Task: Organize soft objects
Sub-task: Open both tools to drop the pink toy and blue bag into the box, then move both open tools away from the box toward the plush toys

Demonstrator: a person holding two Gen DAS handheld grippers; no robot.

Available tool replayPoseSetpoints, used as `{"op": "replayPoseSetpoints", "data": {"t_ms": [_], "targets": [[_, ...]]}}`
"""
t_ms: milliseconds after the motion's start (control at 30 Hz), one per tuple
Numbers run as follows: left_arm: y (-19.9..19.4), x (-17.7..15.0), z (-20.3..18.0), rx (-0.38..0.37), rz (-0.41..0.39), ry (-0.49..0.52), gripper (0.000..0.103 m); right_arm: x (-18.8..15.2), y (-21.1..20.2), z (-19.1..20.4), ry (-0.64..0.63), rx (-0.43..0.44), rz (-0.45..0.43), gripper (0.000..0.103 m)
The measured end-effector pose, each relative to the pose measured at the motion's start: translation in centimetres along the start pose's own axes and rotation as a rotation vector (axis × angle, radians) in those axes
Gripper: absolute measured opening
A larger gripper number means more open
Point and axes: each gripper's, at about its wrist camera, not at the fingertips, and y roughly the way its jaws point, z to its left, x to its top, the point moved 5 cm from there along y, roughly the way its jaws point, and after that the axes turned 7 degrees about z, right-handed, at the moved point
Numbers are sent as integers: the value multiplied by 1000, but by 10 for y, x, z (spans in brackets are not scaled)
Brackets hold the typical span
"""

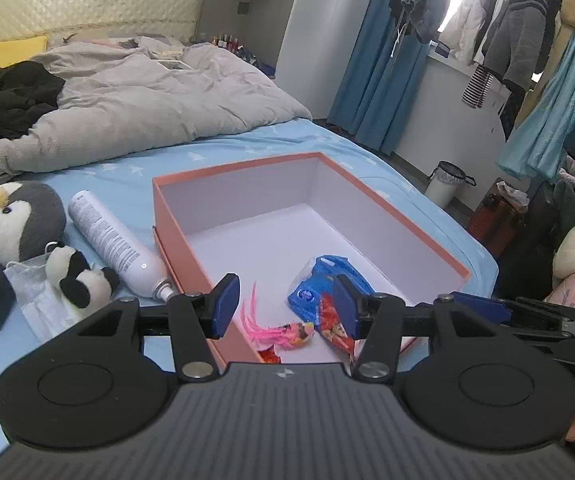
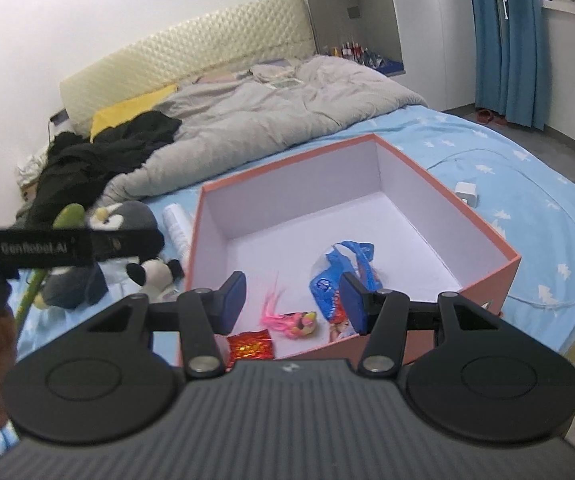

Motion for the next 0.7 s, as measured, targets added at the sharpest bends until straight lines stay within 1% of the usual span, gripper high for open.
{"op": "replayPoseSetpoints", "data": {"t_ms": [100,167,300,500,567,700], "targets": [[-11,-6,1,-7,3,-19,58,-6,-7,9,-7,12,-9,54],[-23,-9,0,-8,-20,-26,58,-10,-12,14,-9,24,-16,54],[-39,-17,-1,-28,-34,-41,58,-14,-25,19,8,31,-40,54],[-57,-39,-2,1,-53,-48,58,-24,-40,30,5,55,-54,54],[-60,-46,0,-1,-45,-58,58,-28,-44,35,-5,59,-56,54],[-67,-61,8,21,-33,-74,58,-36,-46,47,-33,72,-44,54]]}}
